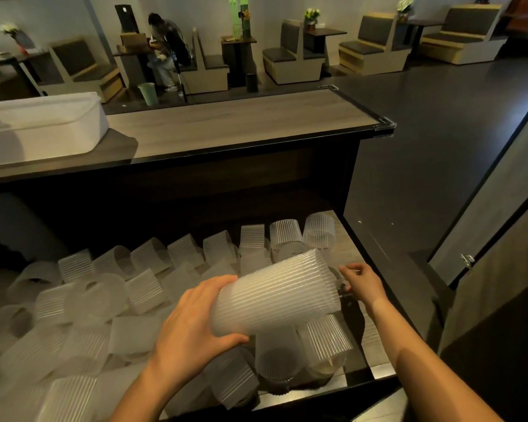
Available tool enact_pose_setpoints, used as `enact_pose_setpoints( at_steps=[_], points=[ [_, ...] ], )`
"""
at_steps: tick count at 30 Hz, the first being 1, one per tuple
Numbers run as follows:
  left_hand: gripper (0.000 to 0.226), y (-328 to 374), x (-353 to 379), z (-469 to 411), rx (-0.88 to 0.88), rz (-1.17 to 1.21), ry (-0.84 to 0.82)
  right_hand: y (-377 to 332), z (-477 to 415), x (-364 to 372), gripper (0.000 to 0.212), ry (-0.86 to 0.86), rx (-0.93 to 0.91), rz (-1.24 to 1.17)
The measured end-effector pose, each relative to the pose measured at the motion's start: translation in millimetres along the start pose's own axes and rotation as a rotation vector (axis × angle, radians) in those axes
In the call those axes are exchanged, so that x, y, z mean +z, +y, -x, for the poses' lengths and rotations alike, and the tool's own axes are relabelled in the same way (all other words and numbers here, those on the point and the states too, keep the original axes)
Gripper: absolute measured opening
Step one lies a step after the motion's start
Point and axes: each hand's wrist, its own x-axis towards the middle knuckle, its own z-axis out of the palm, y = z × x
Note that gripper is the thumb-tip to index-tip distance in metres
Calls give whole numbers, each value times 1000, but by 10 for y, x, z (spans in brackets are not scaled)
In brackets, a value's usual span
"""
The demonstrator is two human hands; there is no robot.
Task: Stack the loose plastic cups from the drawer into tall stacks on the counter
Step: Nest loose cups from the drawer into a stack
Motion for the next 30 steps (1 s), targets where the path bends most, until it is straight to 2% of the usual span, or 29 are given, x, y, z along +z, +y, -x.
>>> enact_pose_setpoints(
  at_steps=[3,6,9,15,20,23,26,30],
  points=[
    [74,-9,-7,-11,-4,0,-4,-6,-79,53,40,41,9,64],
    [75,-21,-5,-20,-1,-5,2,9,-124,66,34,69,13,116],
    [76,-19,-7,-19,-6,-8,1,46,-148,50,30,60,32,107],
    [74,7,-17,-23,-5,-3,13,127,-150,2,6,34,26,78],
    [75,-10,-7,-11,-9,4,8,236,-92,-73,5,92,15,62],
    [75,-16,-6,-9,-6,8,0,217,-21,-145,9,109,28,-66],
    [75,-10,-1,-4,-4,4,-11,50,100,-224,8,109,52,-327],
    [72,-22,4,3,2,20,-1,-291,377,-309,9,76,-31,-543]
  ],
)
